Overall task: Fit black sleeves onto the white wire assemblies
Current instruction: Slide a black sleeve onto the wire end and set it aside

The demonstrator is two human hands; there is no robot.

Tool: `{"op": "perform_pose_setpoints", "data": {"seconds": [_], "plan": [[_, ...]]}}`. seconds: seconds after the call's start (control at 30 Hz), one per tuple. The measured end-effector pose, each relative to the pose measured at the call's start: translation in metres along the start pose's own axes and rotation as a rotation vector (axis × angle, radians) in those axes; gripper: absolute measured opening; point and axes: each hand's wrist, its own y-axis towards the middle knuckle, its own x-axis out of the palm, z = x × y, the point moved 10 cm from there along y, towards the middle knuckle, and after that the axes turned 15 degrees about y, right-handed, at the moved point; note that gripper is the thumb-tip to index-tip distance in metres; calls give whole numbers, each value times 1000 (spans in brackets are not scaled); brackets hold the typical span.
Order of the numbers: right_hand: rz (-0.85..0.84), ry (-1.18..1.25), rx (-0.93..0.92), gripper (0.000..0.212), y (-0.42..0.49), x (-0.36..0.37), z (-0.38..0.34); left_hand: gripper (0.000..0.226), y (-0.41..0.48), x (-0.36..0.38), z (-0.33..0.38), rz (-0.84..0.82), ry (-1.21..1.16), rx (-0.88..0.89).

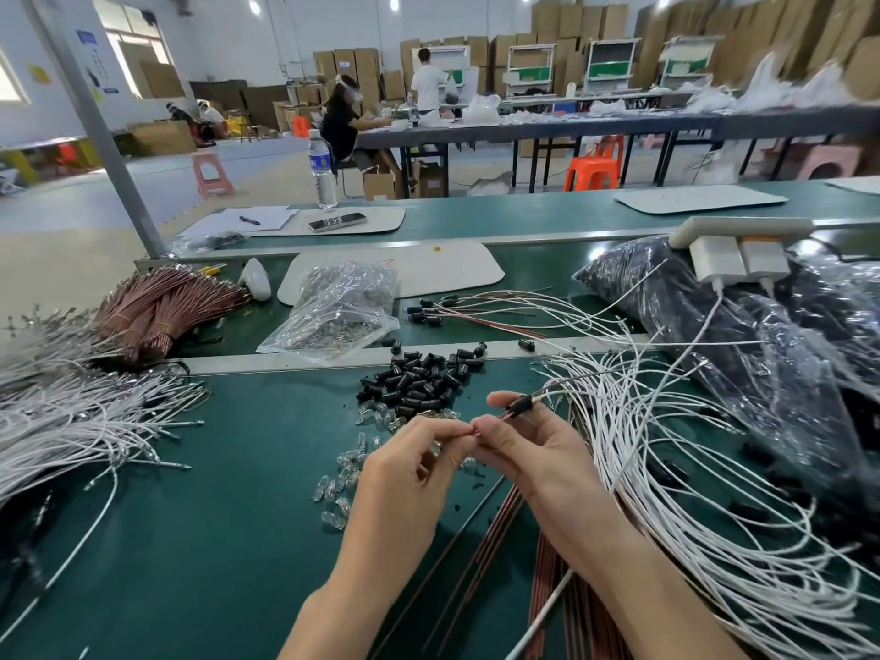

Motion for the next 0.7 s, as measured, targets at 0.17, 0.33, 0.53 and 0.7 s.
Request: {"op": "perform_pose_setpoints", "data": {"seconds": [0.17,0.33,0.53,0.7], "plan": [[42,43,7,40,1,-7,-4,13,-1,10,-14,-89,-212,-163],[58,35,-11,45,2,-7,-7,14,0,18,-23,-171,-411,-284],[82,49,-48,39,4,-12,-12,22,-3,26,-34,-192,-655,-453],[59,73,-25,35,5,-10,-7,25,-3,25,-38,-149,-670,-477]]}}
